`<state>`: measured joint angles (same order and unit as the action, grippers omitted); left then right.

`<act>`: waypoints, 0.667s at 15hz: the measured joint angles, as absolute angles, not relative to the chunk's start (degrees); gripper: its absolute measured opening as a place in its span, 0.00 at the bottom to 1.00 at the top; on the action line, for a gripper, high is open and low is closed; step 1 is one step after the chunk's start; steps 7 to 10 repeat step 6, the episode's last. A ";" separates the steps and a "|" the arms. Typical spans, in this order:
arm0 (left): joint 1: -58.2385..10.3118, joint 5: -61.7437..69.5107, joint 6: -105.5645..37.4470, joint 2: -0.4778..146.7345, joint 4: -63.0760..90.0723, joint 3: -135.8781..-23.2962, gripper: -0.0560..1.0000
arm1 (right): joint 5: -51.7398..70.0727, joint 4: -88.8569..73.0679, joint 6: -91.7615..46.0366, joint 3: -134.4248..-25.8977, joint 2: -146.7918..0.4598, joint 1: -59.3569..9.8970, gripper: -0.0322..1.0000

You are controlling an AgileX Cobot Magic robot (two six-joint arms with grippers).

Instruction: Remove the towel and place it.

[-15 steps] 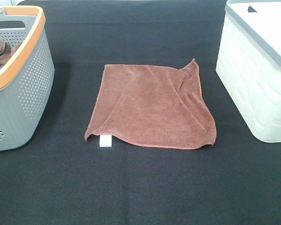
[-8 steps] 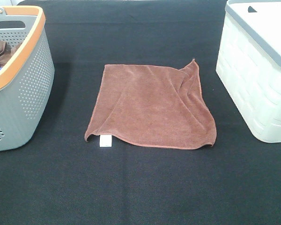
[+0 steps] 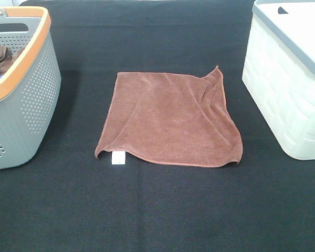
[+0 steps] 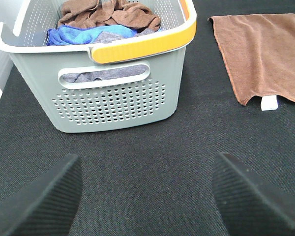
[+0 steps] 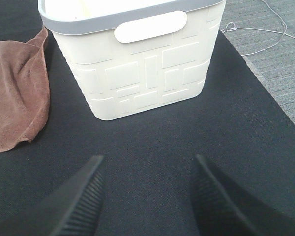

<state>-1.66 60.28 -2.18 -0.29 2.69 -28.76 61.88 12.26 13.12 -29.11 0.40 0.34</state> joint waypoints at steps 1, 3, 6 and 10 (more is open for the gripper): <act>-1.66 60.28 -2.18 -0.29 2.69 -28.76 0.72 | 61.88 12.26 13.12 -29.11 0.40 0.34 0.53; -1.66 60.28 -2.18 -0.29 2.69 -28.76 0.72 | 61.88 12.26 13.12 -29.11 0.40 0.34 0.53; -1.66 60.28 -2.18 -0.29 2.69 -28.76 0.72 | 61.88 12.32 13.12 -29.11 0.40 0.34 0.53; -1.66 60.28 -2.18 -0.29 2.69 -28.76 0.72 | 61.88 12.32 13.12 -29.11 0.40 0.34 0.53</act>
